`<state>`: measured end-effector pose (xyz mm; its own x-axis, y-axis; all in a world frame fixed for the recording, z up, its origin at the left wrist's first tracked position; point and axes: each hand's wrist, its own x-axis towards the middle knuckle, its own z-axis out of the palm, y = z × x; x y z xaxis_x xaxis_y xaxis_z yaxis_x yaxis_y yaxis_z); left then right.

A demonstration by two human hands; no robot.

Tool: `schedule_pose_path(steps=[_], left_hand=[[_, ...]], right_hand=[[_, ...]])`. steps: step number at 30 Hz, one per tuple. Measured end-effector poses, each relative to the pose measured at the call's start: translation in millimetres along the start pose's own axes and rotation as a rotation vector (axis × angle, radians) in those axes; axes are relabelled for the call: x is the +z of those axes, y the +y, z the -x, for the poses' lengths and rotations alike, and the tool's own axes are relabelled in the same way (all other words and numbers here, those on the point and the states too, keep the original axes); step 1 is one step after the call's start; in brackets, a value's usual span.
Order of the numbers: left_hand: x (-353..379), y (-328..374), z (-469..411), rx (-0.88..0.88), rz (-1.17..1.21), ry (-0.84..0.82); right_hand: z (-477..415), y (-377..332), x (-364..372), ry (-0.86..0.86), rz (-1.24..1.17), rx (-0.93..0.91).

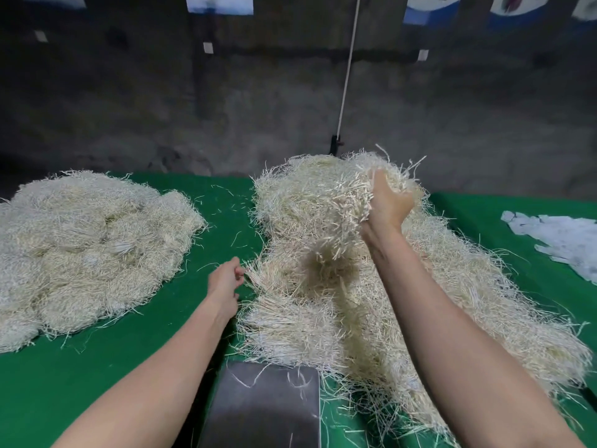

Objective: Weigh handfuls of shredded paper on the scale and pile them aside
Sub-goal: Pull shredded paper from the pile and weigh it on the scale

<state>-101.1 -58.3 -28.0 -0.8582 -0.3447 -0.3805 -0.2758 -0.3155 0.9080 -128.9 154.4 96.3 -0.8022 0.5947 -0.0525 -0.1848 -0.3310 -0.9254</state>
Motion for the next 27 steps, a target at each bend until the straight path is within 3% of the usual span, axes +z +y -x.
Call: schedule_pose_path(steps=[4,6,7,10,13,15,18,23,27], left_hand=[[44.6,15.9,39.2,-0.185,0.228,-0.426],[62.7,20.1,55.4,-0.258,0.412,-0.526],[69.0,23.7,59.5,-0.269,0.482,-0.535],[71.5,36.8,58.8,-0.185,0.475,-0.501],[66.6,34.3,50.7,0.000,0.296,-0.290],[65.3,17.5,59.6,0.019,0.210,-0.205],[66.8,-9.7,70.9,0.043,-0.018,-0.152],[61.2,-2.0,71.7,0.105,-0.015,-0.073],[62.2,-15.9,89.6,0.012,-0.057,-0.160]], right_hand=[[13.2,30.9,7.1,-0.096,-0.271,0.435],[28.4,48.8,8.5,-0.133,-0.229,0.410],[32.2,55.8,5.7,-0.142,-0.097,0.289],[47.8,74.8,-11.4,-0.300,0.534,-0.307],[86.6,96.8,-17.9,-0.588,0.687,-0.554],[85.5,101.2,-15.8,-0.613,0.739,-0.556],[60.7,92.7,-24.1,-0.412,0.727,-0.330],[101.5,116.3,-30.9,-0.445,0.662,-0.375],[75.4,98.9,-37.1,-0.334,0.633,-0.394]])
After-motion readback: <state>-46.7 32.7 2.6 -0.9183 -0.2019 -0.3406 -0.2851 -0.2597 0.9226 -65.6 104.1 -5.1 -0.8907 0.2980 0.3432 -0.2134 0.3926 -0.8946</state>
